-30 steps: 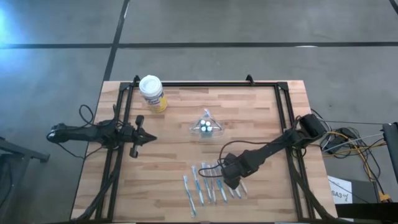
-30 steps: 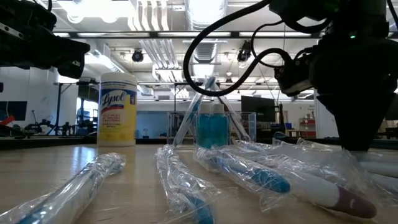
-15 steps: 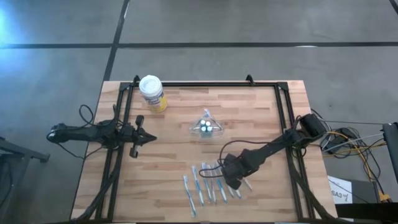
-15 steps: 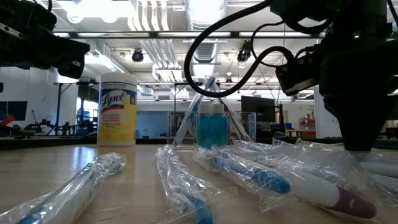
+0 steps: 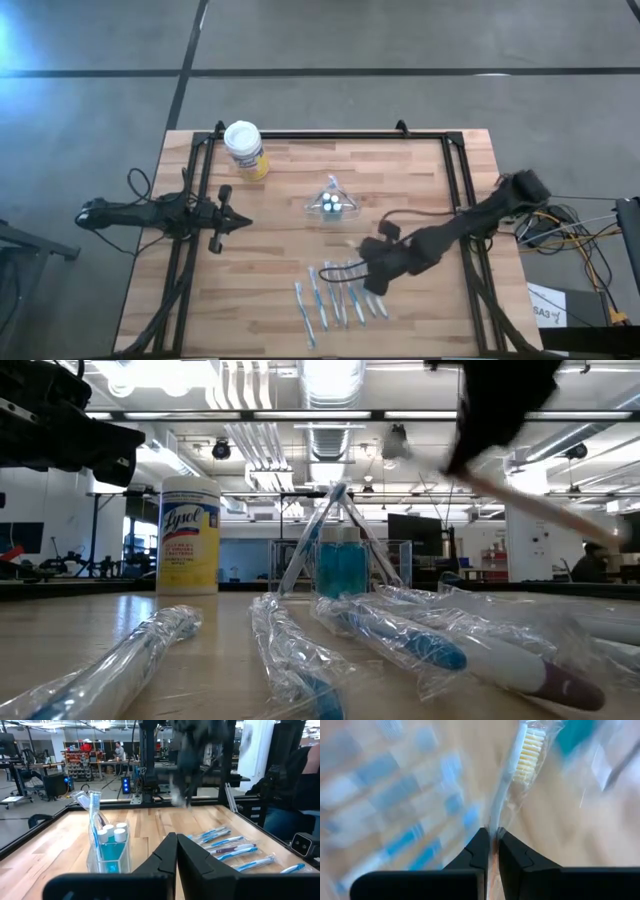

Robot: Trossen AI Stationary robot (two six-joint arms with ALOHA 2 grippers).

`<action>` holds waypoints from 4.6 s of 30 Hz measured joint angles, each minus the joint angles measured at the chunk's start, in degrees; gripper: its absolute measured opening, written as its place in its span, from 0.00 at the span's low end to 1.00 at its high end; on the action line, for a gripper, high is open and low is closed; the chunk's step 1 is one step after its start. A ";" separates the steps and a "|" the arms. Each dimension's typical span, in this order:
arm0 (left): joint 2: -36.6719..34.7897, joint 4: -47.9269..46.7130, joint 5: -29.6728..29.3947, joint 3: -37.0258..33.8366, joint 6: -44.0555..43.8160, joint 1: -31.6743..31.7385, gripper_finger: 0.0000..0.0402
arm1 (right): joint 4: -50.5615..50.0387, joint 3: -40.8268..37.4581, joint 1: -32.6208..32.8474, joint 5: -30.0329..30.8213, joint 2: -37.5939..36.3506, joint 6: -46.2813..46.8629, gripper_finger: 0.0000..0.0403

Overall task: Pick & Place toothbrushing station
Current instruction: Put the orange toothbrush into the right section of the transparent organizer

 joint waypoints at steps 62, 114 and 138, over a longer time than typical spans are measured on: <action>0.61 1.90 -5.68 0.22 -5.38 -0.02 0.04 | 58.15 -43.41 -18.02 -6.41 -51.94 -51.40 0.04; 1.02 1.29 -5.49 0.00 -5.00 0.00 0.04 | 88.88 -37.02 -36.21 -17.50 3.33 -42.96 0.04; 2.56 1.49 -5.51 0.00 -5.14 -0.02 0.05 | 79.52 -34.81 -35.38 -17.31 2.65 -41.41 0.08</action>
